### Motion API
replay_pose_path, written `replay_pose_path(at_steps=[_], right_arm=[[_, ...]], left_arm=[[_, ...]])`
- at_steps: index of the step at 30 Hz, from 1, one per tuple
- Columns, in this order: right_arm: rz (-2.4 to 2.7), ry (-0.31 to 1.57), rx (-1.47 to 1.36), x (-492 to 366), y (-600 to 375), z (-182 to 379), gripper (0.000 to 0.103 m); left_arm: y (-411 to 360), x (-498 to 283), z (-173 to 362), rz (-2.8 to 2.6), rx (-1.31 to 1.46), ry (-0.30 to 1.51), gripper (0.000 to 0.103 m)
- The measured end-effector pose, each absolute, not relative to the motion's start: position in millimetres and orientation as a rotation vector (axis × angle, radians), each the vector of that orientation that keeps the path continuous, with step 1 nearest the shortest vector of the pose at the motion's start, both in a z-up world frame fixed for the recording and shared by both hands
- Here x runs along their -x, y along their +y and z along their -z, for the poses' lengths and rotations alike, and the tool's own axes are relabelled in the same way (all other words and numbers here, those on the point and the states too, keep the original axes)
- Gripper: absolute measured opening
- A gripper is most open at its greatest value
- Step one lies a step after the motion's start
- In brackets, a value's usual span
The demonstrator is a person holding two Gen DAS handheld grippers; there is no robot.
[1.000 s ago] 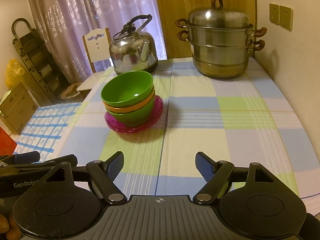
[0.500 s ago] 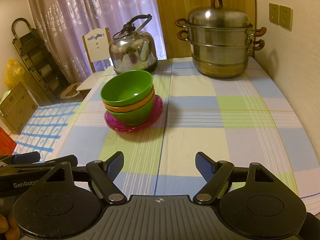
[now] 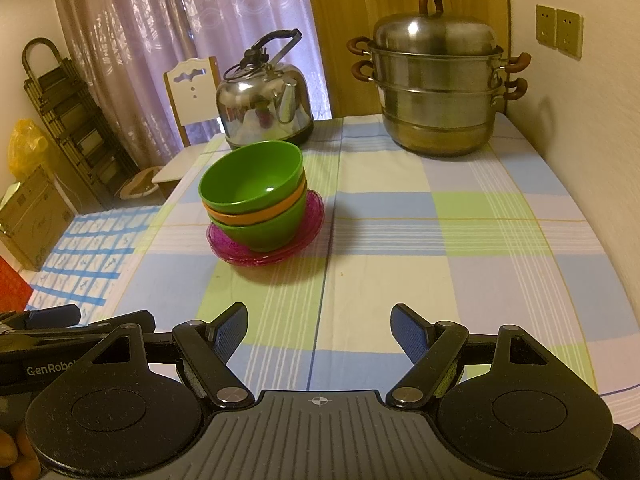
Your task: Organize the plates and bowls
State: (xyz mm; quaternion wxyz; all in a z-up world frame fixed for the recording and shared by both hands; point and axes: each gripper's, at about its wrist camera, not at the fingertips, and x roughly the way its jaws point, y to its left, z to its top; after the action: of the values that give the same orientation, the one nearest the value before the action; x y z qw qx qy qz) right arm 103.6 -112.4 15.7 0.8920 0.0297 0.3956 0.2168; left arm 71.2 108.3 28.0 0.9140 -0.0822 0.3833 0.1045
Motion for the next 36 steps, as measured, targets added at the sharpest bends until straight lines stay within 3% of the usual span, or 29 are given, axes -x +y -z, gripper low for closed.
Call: replay_pose_path(at_steps=[36], right_arm=[[-0.450, 0.822, -0.054, -104.1, -112.1, -14.1, 0.078]], left_arm=[[106.5, -71.1, -25.3, -0.213, 0.171, 0.792, 0.097]])
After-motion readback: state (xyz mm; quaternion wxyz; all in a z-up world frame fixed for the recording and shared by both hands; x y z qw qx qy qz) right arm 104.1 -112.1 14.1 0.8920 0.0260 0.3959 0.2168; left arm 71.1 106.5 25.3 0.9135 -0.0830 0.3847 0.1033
